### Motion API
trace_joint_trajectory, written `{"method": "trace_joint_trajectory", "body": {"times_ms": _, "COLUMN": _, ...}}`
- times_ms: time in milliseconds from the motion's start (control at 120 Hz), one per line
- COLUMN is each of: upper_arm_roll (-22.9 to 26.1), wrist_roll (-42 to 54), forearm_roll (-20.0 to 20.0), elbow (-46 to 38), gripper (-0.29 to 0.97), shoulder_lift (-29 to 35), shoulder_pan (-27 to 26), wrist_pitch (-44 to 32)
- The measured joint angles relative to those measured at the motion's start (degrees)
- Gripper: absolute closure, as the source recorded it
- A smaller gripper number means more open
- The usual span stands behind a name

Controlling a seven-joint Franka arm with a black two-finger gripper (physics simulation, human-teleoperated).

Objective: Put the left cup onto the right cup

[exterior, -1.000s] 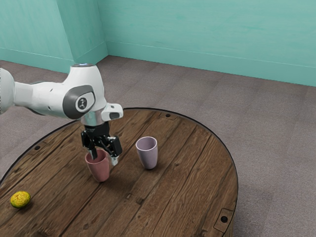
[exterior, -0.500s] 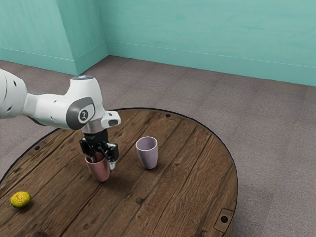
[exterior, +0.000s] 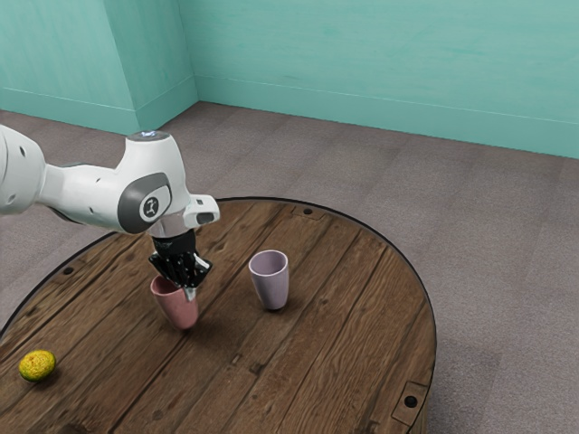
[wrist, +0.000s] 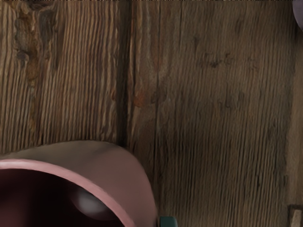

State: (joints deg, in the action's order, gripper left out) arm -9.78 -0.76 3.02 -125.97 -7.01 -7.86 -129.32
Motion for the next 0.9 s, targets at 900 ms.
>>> {"method": "trace_joint_trajectory", "body": {"times_ms": 900, "upper_arm_roll": 6.6, "wrist_roll": -13.0, "forearm_roll": 0.7, "elbow": 35.3, "gripper": 0.77, "shoulder_lift": -7.9, "shoulder_pan": -6.0, "wrist_pitch": 29.5}}
